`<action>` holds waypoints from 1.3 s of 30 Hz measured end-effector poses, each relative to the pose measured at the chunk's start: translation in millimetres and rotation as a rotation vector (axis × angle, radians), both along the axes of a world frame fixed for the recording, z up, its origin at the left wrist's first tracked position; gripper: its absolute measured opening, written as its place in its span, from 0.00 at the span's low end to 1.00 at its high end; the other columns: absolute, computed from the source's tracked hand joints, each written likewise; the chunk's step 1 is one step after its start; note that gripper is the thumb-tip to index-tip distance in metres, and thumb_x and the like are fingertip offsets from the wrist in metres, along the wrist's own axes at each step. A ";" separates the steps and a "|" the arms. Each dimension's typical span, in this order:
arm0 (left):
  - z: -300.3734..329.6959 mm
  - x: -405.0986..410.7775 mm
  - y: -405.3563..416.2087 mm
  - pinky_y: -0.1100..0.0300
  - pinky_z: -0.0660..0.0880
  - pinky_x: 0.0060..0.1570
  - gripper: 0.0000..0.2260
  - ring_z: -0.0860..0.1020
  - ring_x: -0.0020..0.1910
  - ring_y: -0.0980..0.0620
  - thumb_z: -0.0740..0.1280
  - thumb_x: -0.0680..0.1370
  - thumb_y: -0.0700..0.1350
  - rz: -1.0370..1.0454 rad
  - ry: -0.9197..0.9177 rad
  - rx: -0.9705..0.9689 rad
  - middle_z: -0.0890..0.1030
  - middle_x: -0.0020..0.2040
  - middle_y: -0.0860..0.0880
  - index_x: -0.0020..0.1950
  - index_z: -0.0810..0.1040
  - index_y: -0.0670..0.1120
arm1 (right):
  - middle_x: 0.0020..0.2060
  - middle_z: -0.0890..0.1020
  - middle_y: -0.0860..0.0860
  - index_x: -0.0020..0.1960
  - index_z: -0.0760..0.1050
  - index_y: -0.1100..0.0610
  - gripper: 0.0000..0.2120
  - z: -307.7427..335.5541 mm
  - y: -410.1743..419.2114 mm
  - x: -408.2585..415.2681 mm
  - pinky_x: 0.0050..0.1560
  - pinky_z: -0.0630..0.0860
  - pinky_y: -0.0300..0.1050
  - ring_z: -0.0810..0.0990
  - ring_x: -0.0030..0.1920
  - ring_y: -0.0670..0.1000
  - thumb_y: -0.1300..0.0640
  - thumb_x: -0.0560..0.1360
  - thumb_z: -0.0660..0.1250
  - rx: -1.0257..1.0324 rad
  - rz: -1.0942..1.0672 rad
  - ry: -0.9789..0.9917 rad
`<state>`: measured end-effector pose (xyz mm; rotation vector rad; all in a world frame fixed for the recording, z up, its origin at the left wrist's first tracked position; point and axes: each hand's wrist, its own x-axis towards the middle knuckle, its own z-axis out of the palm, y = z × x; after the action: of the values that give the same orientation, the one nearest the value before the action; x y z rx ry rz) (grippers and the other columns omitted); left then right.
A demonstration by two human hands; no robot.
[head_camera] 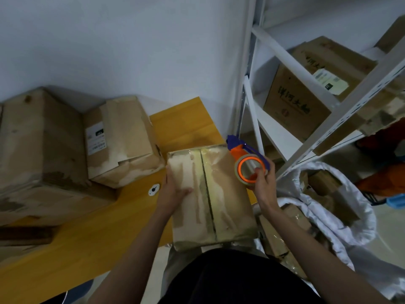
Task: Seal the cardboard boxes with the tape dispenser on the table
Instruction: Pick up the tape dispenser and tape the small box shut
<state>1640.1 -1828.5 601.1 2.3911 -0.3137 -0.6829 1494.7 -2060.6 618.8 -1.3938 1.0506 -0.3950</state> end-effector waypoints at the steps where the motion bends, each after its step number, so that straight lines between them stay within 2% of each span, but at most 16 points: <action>1: 0.0 4.6 2.8 0.48 0.65 0.70 0.53 0.58 0.78 0.44 0.76 0.74 0.53 -0.025 0.008 0.002 0.52 0.82 0.46 0.82 0.38 0.50 | 0.61 0.77 0.48 0.71 0.64 0.36 0.20 0.9 0.5 -3.0 0.57 0.80 0.64 0.78 0.60 0.54 0.51 0.81 0.58 0.017 -0.001 0.007; 2: -0.4 8.4 5.0 0.48 0.63 0.71 0.53 0.57 0.79 0.45 0.76 0.73 0.53 -0.047 0.013 0.004 0.52 0.82 0.46 0.82 0.39 0.51 | 0.63 0.76 0.50 0.71 0.64 0.36 0.20 0.7 0.0 -5.0 0.53 0.82 0.62 0.78 0.60 0.55 0.51 0.81 0.58 0.027 0.002 0.008; 4: -1.3 12.9 8.4 0.48 0.62 0.72 0.54 0.56 0.79 0.44 0.77 0.72 0.53 -0.083 0.020 0.017 0.53 0.82 0.46 0.82 0.40 0.52 | 0.63 0.75 0.51 0.73 0.63 0.40 0.20 2.4 -2.5 -5.1 0.48 0.81 0.51 0.78 0.59 0.55 0.54 0.83 0.57 0.035 0.009 -0.008; 6: -1.5 14.0 9.0 0.49 0.62 0.72 0.54 0.56 0.79 0.44 0.78 0.72 0.53 -0.114 0.020 0.034 0.52 0.82 0.46 0.82 0.40 0.51 | 0.60 0.76 0.49 0.72 0.65 0.44 0.20 6.6 -3.6 -0.8 0.52 0.77 0.46 0.77 0.61 0.54 0.58 0.83 0.58 0.037 0.020 -0.044; 8: -0.1 14.6 7.4 0.49 0.61 0.72 0.55 0.56 0.79 0.45 0.78 0.72 0.53 -0.130 0.021 0.042 0.51 0.82 0.46 0.82 0.40 0.49 | 0.57 0.77 0.45 0.67 0.67 0.41 0.18 12.9 -1.1 6.2 0.59 0.76 0.51 0.76 0.62 0.53 0.59 0.82 0.59 0.028 0.049 -0.065; 11: 5.5 18.8 1.1 0.46 0.60 0.73 0.52 0.53 0.80 0.45 0.77 0.72 0.54 -0.103 -0.038 0.043 0.48 0.83 0.48 0.83 0.43 0.49 | 0.59 0.78 0.48 0.59 0.69 0.34 0.13 17.5 6.5 16.6 0.61 0.76 0.55 0.77 0.62 0.55 0.54 0.82 0.60 0.033 0.100 -0.062; 14: 11.8 37.1 -9.5 0.45 0.58 0.75 0.48 0.51 0.80 0.45 0.74 0.74 0.56 -0.101 -0.129 0.075 0.47 0.83 0.48 0.83 0.47 0.50 | 0.59 0.80 0.50 0.63 0.71 0.38 0.12 19.2 12.0 22.8 0.59 0.79 0.56 0.79 0.60 0.54 0.52 0.82 0.62 0.150 0.101 -0.089; 18: 19.2 69.6 -27.7 0.45 0.61 0.75 0.43 0.53 0.80 0.44 0.74 0.76 0.54 -0.184 -0.099 0.070 0.47 0.83 0.50 0.83 0.50 0.52 | 0.59 0.80 0.56 0.62 0.71 0.49 0.15 30.8 14.5 25.2 0.44 0.82 0.52 0.82 0.56 0.58 0.59 0.78 0.68 0.303 0.102 -0.168; 21: 20.1 83.4 -39.9 0.46 0.63 0.74 0.40 0.54 0.80 0.44 0.73 0.77 0.52 -0.228 -0.033 0.080 0.48 0.83 0.50 0.82 0.53 0.53 | 0.61 0.78 0.56 0.64 0.69 0.53 0.21 37.7 11.0 25.5 0.50 0.83 0.58 0.81 0.59 0.59 0.63 0.75 0.71 0.441 0.098 -0.218; 24: 17.3 83.4 -44.6 0.52 0.62 0.72 0.37 0.57 0.79 0.46 0.72 0.78 0.48 -0.293 -0.017 0.121 0.53 0.82 0.48 0.82 0.56 0.49 | 0.63 0.77 0.57 0.69 0.65 0.52 0.29 38.6 3.0 25.2 0.58 0.79 0.66 0.82 0.60 0.61 0.68 0.74 0.71 0.574 0.128 -0.269; 28: 10.5 75.5 -37.0 0.55 0.64 0.66 0.36 0.61 0.77 0.45 0.74 0.76 0.45 -0.217 -0.059 0.081 0.58 0.79 0.48 0.80 0.61 0.48 | 0.66 0.76 0.58 0.71 0.65 0.48 0.34 30.6 -2.8 27.1 0.60 0.78 0.66 0.80 0.64 0.61 0.72 0.73 0.71 0.578 0.167 -0.273; 30: 6.9 72.4 -31.8 0.57 0.65 0.62 0.36 0.62 0.76 0.45 0.75 0.75 0.44 -0.174 -0.052 0.048 0.59 0.79 0.47 0.79 0.63 0.48 | 0.67 0.78 0.58 0.73 0.67 0.50 0.35 26.9 -5.0 29.5 0.62 0.77 0.66 0.79 0.65 0.61 0.68 0.71 0.75 0.530 0.217 -0.253; 32: 4.7 67.8 -27.2 0.57 0.65 0.62 0.35 0.62 0.76 0.46 0.75 0.75 0.44 -0.154 -0.050 0.028 0.58 0.79 0.47 0.79 0.63 0.49 | 0.63 0.81 0.56 0.74 0.69 0.55 0.36 30.2 -4.5 33.5 0.64 0.77 0.64 0.80 0.64 0.58 0.59 0.69 0.79 0.496 0.280 -0.239; 34: 4.1 63.3 -23.9 0.56 0.64 0.65 0.35 0.62 0.76 0.46 0.74 0.76 0.44 -0.166 -0.051 0.012 0.58 0.79 0.48 0.80 0.62 0.48 | 0.56 0.84 0.54 0.72 0.71 0.59 0.31 36.5 -2.8 38.4 0.64 0.76 0.60 0.81 0.59 0.54 0.48 0.74 0.74 0.498 0.299 -0.230; 36: 6.3 62.3 -22.9 0.55 0.63 0.69 0.35 0.60 0.77 0.47 0.73 0.77 0.45 -0.206 -0.057 0.033 0.58 0.80 0.48 0.80 0.61 0.48 | 0.60 0.82 0.58 0.71 0.72 0.59 0.30 39.3 -2.4 43.4 0.63 0.76 0.58 0.80 0.60 0.58 0.41 0.77 0.68 0.484 0.290 -0.201; 39: 23.8 70.6 -28.5 0.49 0.57 0.75 0.32 0.55 0.80 0.43 0.70 0.79 0.49 -0.257 -0.090 0.129 0.62 0.79 0.46 0.80 0.62 0.47 | 0.64 0.77 0.62 0.68 0.71 0.57 0.35 44.5 -1.3 49.1 0.62 0.79 0.58 0.78 0.64 0.61 0.36 0.70 0.74 0.375 0.307 -0.124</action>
<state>1710.7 -1857.0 624.9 2.5342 -0.6415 -0.7294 1543.8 -2061.9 663.3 -1.1516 0.7470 -0.0527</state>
